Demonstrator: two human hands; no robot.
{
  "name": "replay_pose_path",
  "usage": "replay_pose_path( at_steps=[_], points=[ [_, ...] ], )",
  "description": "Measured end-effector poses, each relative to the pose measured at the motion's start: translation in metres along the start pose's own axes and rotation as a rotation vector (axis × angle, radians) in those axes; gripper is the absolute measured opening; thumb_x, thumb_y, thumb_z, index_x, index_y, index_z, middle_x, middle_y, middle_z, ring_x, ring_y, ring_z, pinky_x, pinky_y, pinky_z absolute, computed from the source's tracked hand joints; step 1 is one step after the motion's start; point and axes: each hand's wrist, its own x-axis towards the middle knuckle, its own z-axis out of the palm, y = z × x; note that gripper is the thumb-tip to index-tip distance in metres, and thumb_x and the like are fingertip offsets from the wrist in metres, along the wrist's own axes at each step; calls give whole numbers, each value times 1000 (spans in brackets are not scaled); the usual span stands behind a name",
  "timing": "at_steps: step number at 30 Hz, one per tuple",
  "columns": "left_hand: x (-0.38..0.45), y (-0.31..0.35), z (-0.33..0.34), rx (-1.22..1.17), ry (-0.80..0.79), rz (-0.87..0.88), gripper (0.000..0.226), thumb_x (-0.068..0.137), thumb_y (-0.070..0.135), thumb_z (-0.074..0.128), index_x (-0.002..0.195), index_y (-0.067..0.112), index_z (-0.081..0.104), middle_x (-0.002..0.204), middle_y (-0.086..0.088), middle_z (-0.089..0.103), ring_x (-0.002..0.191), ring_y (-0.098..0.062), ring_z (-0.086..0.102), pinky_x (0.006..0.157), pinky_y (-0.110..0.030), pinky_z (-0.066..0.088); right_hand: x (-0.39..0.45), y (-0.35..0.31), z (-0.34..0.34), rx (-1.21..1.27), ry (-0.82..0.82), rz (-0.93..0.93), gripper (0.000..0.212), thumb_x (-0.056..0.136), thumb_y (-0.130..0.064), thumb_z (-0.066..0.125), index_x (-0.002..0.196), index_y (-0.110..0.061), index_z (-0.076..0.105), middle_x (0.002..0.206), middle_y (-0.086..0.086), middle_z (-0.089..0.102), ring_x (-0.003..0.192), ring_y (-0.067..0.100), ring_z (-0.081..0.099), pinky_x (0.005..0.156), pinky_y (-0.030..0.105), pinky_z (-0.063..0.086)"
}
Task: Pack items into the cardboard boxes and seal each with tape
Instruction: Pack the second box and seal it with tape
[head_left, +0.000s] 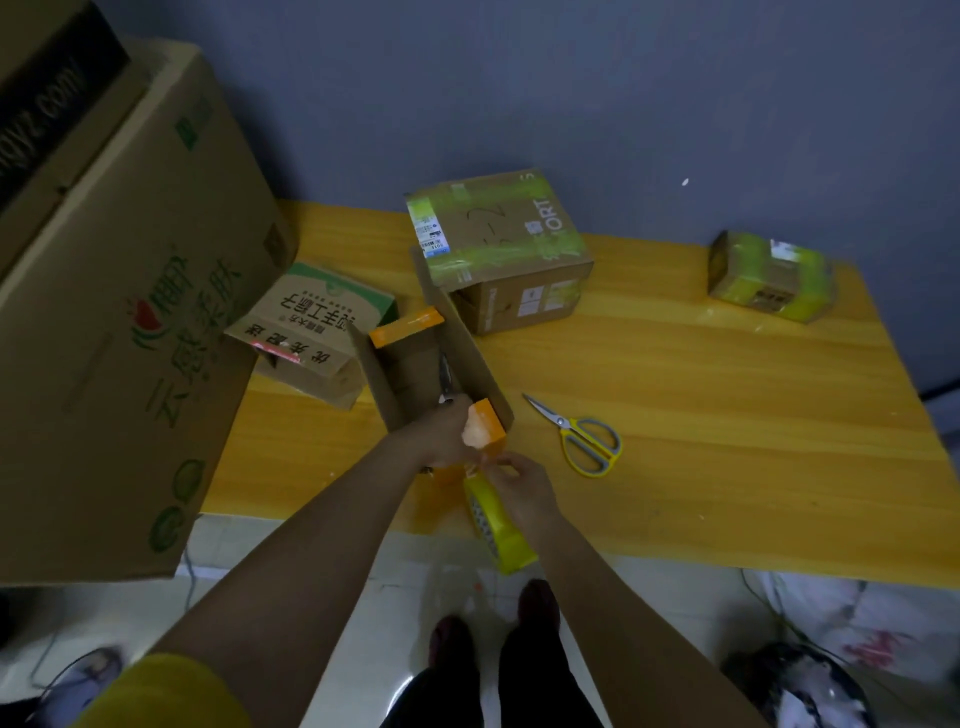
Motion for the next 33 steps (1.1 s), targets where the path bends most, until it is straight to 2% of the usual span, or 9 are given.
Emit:
replay_pose_path(
  at_steps=[7,11,16,20,23,25,29,31,33],
  points=[
    [-1,-8,4,-9,106,-7,61,90,34,65,134,12,29,130,-13,47,112,-31,49,84,-42,43,-9,7,-11,-39,121,40,23,86,-35,68,104,-21,74,114,7,70,110,27,61,89,34,48],
    [1,-8,-8,119,139,-83,62,89,35,66,136,16,30,140,-11,41,129,-34,39,94,-45,35,-11,18,-31,-122,132,-93,9,86,-28,66,81,-35,67,96,2,72,90,20,64,76,31,46],
    [-4,10,-1,305,201,-195,94,85,48,66,151,14,8,148,-13,25,136,-34,26,107,-46,25,-12,18,-50,-90,74,-250,6,89,-15,66,91,-20,68,93,-6,67,81,4,56,72,17,38],
    [-14,35,13,399,642,-163,50,85,29,63,127,10,44,121,-14,48,111,-34,48,95,-46,40,-14,19,-73,-44,111,-275,9,90,-11,65,89,-20,66,92,-8,63,78,-10,55,70,3,35],
    [-16,52,20,422,828,-17,24,70,20,61,87,6,53,84,-14,52,74,-32,53,64,-40,45,-12,23,-91,0,153,-289,7,91,-11,65,95,-12,69,99,-3,65,94,11,58,72,2,36],
    [-14,68,22,414,800,83,18,72,18,59,84,7,53,84,-14,51,74,-32,52,63,-40,43,-11,24,-107,5,172,-318,7,92,-13,63,96,-16,68,101,-4,65,96,13,56,70,2,36],
    [6,112,33,233,515,329,22,95,19,49,113,10,58,112,-12,54,109,-34,50,88,-39,38,-3,25,-147,-33,209,-395,10,92,-12,63,96,-21,64,91,-5,64,77,9,54,65,7,36],
    [21,139,42,129,297,356,34,98,17,47,131,8,52,128,-13,52,121,-30,47,97,-32,35,6,29,-171,-54,202,-396,11,93,-14,62,103,-14,67,96,-4,64,82,9,55,68,5,36],
    [36,166,55,-2,184,374,30,99,13,47,125,2,57,120,-16,58,111,-32,54,95,-35,43,14,33,-197,-61,183,-379,19,95,-17,60,111,-12,67,104,-6,63,95,8,56,74,1,36]
  ],
)
